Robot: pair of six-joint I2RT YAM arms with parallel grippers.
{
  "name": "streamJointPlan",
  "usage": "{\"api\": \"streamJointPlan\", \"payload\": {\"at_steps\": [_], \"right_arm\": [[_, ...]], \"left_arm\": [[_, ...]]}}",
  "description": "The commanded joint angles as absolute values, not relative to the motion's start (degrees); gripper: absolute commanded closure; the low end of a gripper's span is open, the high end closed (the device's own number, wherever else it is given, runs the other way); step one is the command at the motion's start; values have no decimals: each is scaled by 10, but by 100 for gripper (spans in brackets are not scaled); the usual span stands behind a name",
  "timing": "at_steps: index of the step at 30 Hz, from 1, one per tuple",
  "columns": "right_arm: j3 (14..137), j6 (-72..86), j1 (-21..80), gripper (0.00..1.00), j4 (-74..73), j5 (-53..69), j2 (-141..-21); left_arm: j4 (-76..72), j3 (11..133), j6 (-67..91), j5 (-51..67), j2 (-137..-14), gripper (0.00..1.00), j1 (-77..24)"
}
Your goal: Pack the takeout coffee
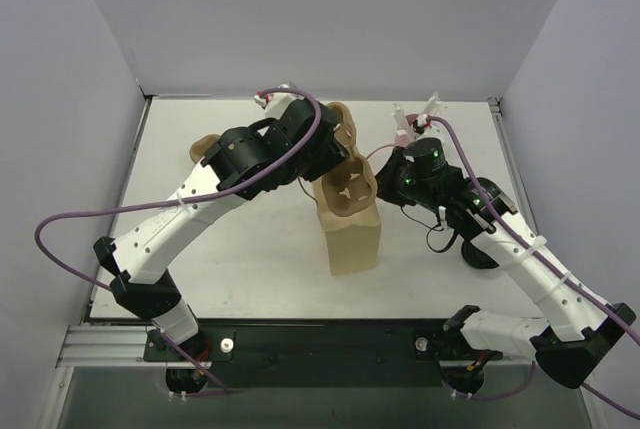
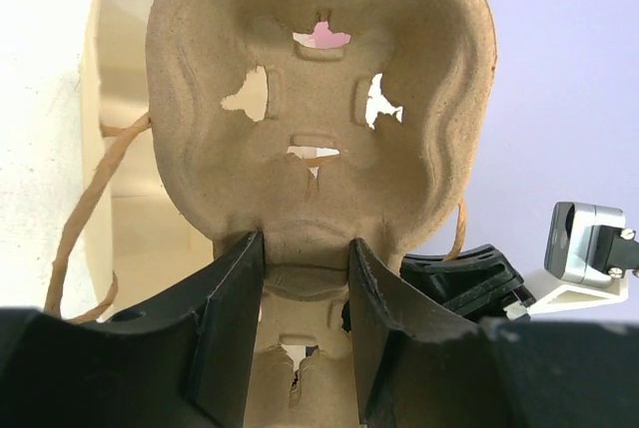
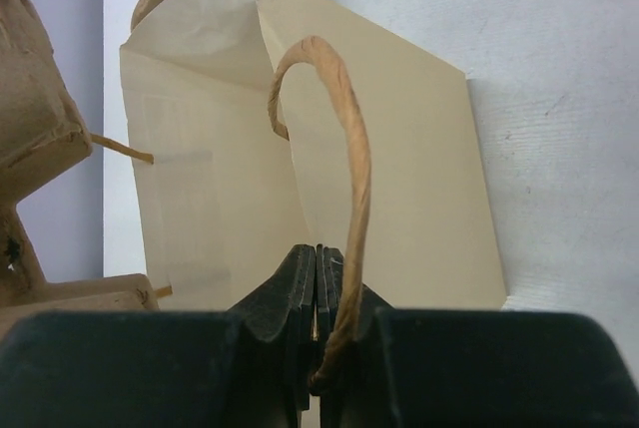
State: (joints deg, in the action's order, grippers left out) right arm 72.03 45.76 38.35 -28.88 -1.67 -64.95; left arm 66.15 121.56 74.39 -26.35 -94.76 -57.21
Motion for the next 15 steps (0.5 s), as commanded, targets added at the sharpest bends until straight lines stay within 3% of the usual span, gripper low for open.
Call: {"api": "streamJointPlan", "payload": {"at_steps": [1, 8, 15], "right_arm": [[711, 490, 389, 100, -280, -64, -631], [706, 492, 390, 100, -280, -68, -626], [708, 494, 390, 100, -280, -69, -620]], "left_arm": [[645, 1211, 778, -244, -943, 79, -571], [635, 1141, 786, -248, -921, 79, -573], [695, 1186, 767, -265, -950, 80, -573]]}}
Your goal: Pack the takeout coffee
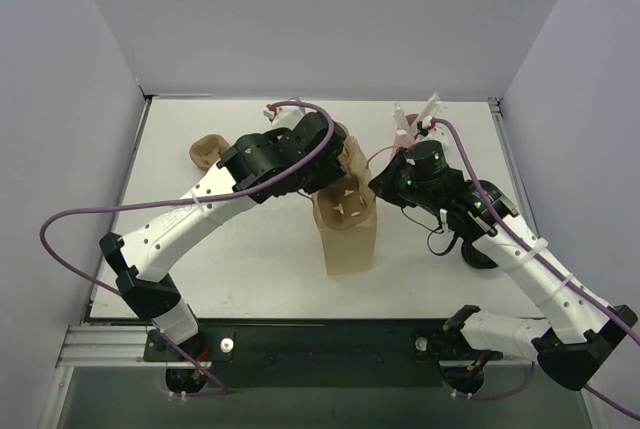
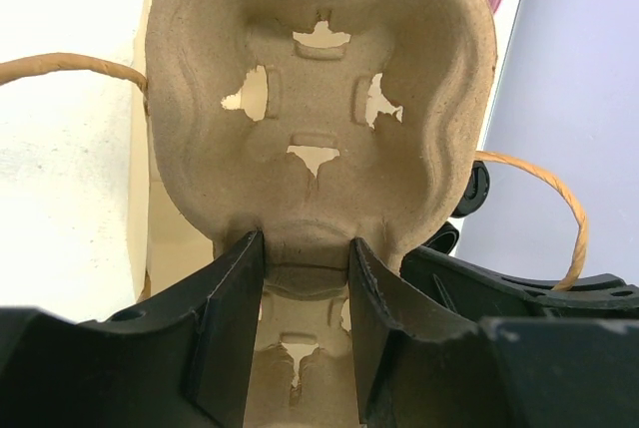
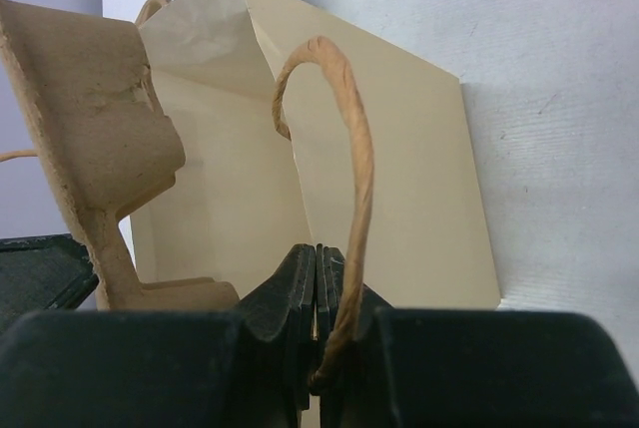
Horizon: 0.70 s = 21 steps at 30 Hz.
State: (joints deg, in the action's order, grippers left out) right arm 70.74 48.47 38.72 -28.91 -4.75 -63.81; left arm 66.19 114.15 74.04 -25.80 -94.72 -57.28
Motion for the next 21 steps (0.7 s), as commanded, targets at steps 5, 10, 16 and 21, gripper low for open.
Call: {"api": "streamJointPlan", "payload": {"at_steps": [5, 10, 16, 21], "right_arm": [[707, 488, 390, 100, -280, -71, -619], [699, 489, 390, 100, -280, -69, -621], [699, 490, 391, 100, -280, -69, -622], [699, 490, 390, 100, -281, -67, -617]], "left_arm": [[739, 1213, 768, -266, -976, 80, -577], [768, 1244, 769, -268, -1006, 80, -583], [773, 1252, 769, -264, -1027, 80, -585], [794, 1259, 772, -268, -1046, 80, -592]]}}
